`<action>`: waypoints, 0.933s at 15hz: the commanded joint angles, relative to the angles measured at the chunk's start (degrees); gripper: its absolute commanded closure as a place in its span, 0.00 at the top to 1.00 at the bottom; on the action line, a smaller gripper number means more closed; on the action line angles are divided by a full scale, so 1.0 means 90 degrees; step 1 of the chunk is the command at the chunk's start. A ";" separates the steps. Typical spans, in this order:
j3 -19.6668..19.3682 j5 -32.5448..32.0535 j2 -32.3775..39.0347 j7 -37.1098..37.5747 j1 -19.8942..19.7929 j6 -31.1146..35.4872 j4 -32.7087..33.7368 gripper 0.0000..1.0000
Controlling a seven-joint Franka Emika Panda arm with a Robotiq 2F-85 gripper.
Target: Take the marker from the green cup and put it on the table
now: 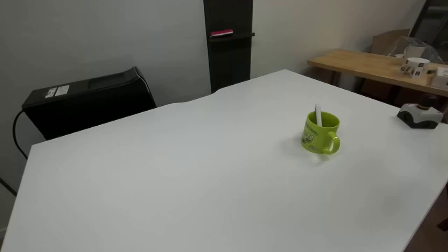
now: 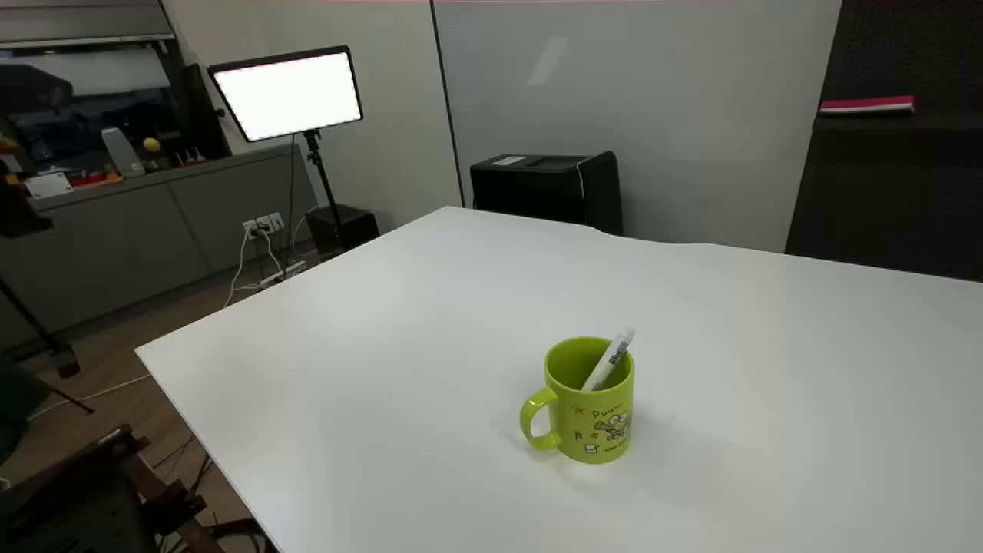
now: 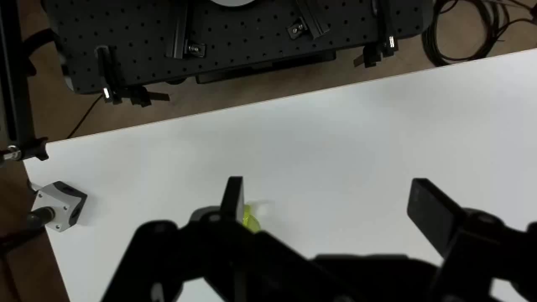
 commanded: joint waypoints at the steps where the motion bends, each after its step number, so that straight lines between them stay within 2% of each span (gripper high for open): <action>1: 0.0008 0.0003 0.0007 -0.0008 -0.0014 -0.0006 0.0012 1.00; 10: 0.0008 0.0003 0.0004 -0.0008 -0.0014 -0.0001 0.0013 1.00; 14: -0.0427 0.0262 0.0424 -0.0242 -0.0141 -0.0095 -0.0124 1.00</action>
